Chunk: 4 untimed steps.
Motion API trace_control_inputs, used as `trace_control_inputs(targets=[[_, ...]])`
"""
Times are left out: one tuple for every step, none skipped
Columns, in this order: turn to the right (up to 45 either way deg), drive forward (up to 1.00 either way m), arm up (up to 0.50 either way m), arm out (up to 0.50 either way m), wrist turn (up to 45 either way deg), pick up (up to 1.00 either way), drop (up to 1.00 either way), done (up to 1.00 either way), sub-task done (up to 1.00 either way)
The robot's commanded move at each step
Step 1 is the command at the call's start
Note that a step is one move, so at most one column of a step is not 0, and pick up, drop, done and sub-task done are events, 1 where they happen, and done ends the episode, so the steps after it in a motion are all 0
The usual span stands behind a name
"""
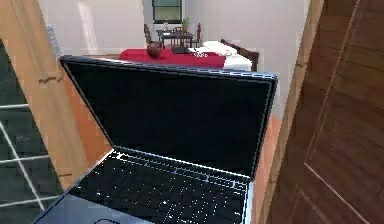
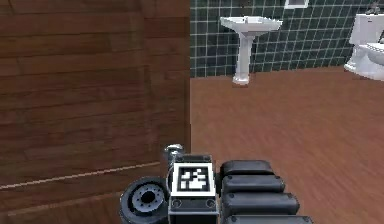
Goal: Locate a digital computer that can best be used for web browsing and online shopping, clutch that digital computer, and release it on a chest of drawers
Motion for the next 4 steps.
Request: trace_control_inputs(targets=[[0.0, 0.90, 0.00, 0.00, 0.0, 0.00, 0.00, 0.00, 0.00], [-42.0, 0.00, 0.00, 0.00, 0.0, 0.00, 0.00, 0.00, 0.00], [0.0, 1.00, 0.00, 0.00, 0.0, 0.00, 0.00, 0.00, 0.00], [0.0, 1.00, 0.00, 0.00, 0.0, 0.00, 0.00, 0.00, 0.00]])
